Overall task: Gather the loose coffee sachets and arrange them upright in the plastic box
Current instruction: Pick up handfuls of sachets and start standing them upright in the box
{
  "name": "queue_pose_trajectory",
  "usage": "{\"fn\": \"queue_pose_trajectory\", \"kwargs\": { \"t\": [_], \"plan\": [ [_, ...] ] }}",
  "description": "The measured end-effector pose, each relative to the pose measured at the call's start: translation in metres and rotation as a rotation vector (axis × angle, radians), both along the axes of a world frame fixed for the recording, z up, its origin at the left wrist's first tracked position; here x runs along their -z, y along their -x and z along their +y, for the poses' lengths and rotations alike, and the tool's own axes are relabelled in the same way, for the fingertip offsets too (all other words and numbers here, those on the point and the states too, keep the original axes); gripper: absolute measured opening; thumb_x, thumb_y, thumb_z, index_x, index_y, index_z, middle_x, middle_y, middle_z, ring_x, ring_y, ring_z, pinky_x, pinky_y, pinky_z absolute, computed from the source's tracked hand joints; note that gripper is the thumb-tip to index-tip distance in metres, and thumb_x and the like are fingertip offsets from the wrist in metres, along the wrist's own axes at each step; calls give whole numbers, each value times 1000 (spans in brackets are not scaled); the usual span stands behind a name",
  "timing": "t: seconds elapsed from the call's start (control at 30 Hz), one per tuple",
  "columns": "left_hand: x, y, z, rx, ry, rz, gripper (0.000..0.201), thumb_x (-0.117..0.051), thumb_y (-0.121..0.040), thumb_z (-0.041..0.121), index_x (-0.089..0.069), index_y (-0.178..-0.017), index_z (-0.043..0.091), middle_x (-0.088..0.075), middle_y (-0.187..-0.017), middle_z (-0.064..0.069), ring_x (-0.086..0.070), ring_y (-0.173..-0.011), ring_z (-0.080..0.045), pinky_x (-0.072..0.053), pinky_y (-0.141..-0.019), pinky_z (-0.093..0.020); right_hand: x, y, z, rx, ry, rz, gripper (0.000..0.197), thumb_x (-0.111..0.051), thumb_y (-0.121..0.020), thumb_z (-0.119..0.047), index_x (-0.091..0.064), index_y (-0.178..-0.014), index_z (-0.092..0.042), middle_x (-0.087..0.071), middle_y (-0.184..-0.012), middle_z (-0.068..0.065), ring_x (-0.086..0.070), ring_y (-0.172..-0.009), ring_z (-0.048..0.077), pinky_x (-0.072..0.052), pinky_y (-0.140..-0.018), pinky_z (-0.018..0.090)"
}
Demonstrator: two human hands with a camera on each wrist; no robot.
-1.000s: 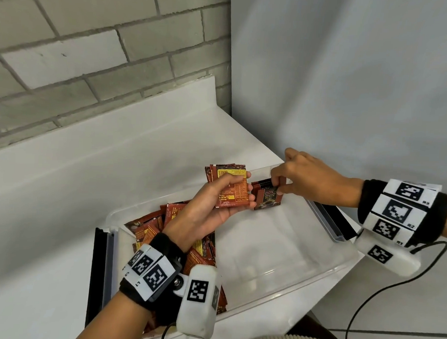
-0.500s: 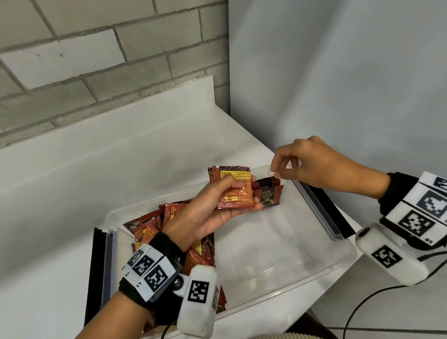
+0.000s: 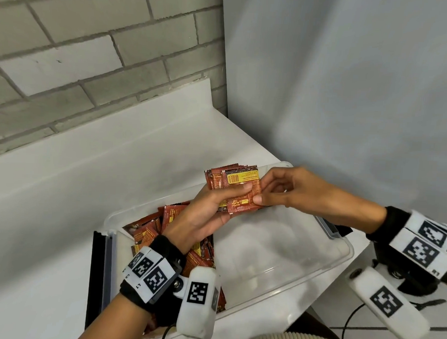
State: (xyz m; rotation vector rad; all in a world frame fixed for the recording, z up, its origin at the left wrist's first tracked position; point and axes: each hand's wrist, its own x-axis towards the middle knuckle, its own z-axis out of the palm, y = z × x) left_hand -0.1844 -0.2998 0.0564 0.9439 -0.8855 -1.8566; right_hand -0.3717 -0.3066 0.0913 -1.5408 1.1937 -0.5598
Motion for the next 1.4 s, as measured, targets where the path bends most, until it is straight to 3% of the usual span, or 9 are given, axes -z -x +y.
{"fn": "queue_pose_trajectory", "kwargs": {
  "t": [0.13,0.3,0.47,0.57,0.67,0.77,0.97,1.1,1.4],
  "plan": [
    [0,1,1,9,15,12,32,-68,-82,19,-67,-112,9,-69,-110,-15,-67,-100,-27,-56,-87,-38,5,-3,6,111,-10,-129,11,-71,-82,-11,-60,-81,-9,-63,-68,-1,-58,-58,7,-44,-54,16],
    [-2,1,1,50,-23,73,74,-70,-70,55,-58,-129,11,-64,-123,-15,-64,-109,-26,-55,-90,-36,-4,-4,14,252,-40,-511,17,-67,-79,-12,-52,-86,-8,-69,-82,11,-72,-75,30,-59,-69,29],
    [-4,3,0,9,-78,154,74,-61,-65,63,-62,-114,6,-71,-96,-13,-70,-90,-23,-58,-82,-37,2,-3,18,345,154,-397,16,-74,-78,-9,-60,-86,-10,-70,-85,14,-67,-83,20,-52,-81,38],
    [-7,4,0,-16,-77,193,56,-56,-66,57,-78,-89,11,-73,-97,-12,-71,-86,-21,-59,-79,-35,8,-2,19,337,190,-379,16,-72,-78,-1,-60,-88,-4,-73,-88,9,-70,-85,15,-55,-82,29],
    [-6,3,0,-23,-56,164,32,-75,-77,27,-72,-99,4,-71,-105,-15,-70,-95,-23,-58,-77,-33,13,-1,19,282,275,-309,24,-70,-75,12,-68,-85,-10,-65,-102,14,-68,-88,13,-51,-80,21],
    [-1,3,1,-33,1,83,29,-70,-74,-3,-65,-102,3,-73,-95,-10,-70,-88,-21,-57,-77,-29,16,0,18,251,326,-233,38,-64,-76,18,-73,-84,-17,-61,-105,3,-64,-94,8,-49,-83,17],
    [-4,4,2,-54,43,68,35,-64,-67,-5,-65,-100,5,-74,-91,-7,-71,-85,-17,-57,-77,-25,4,3,12,321,99,-357,14,-64,-85,1,-67,-96,-7,-72,-88,5,-69,-78,14,-54,-72,21],
    [-4,4,3,-49,48,70,37,-70,-69,-11,-65,-102,5,-73,-97,-10,-70,-92,-21,-57,-80,-27,-1,10,3,252,12,-297,31,-72,-76,-12,-64,-104,-4,-68,-84,11,-65,-68,17,-54,-70,26],
    [-5,4,5,10,57,74,37,-65,-69,-6,-64,-104,5,-73,-103,-11,-69,-98,-23,-55,-88,-31,-15,22,-12,113,-85,-161,19,-74,-69,-13,-69,-85,-4,-67,-64,3,-61,-57,10,-50,-55,17]
  ]
}}
